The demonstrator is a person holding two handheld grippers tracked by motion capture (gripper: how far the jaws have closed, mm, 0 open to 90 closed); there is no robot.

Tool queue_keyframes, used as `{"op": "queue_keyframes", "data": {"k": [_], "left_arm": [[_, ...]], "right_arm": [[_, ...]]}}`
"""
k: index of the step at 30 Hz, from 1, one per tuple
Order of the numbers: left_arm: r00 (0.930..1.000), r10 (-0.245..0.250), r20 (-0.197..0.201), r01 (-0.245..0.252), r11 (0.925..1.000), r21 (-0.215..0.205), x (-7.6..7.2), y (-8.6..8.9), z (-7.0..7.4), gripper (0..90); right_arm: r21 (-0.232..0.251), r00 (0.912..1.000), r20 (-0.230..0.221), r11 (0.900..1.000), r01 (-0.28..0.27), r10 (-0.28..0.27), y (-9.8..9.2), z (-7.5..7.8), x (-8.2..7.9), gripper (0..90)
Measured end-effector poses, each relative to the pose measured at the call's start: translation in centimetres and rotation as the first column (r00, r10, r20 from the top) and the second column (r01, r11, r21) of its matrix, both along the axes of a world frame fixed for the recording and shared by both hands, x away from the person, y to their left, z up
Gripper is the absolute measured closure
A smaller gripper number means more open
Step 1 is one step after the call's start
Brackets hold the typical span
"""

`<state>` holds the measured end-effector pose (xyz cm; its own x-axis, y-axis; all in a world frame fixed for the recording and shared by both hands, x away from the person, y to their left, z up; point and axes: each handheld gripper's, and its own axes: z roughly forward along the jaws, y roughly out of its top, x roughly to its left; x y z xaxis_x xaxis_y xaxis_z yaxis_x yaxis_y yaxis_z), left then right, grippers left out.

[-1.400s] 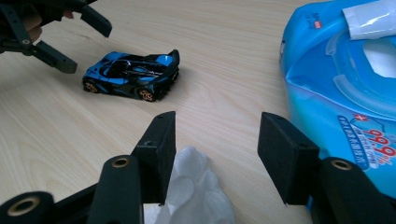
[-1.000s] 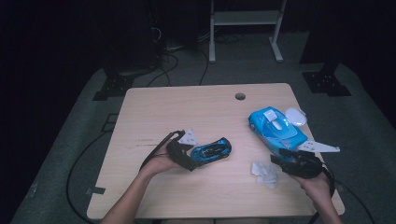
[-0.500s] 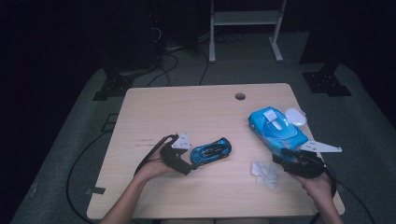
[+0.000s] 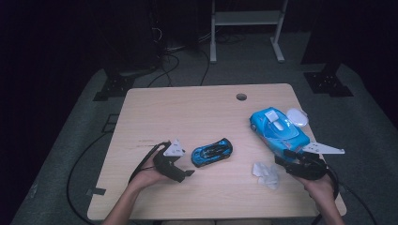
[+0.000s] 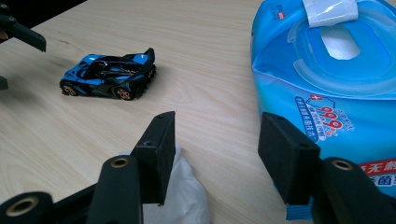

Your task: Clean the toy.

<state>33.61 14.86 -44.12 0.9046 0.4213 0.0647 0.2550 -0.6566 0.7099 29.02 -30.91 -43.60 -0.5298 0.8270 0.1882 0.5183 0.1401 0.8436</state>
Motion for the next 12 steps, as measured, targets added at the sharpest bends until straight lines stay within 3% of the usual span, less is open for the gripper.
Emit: {"op": "queue_keyframes", "data": {"k": [12], "left_arm": [[0.9996, 0.026, 0.01, -0.026, 0.9996, -0.009, -0.75, 0.78, -0.72, 12.4]], "right_arm": [[-0.004, 1.0, 0.002, 1.0, 0.002, -0.002, 0.14, -0.31, 0.08, 45.5]]}}
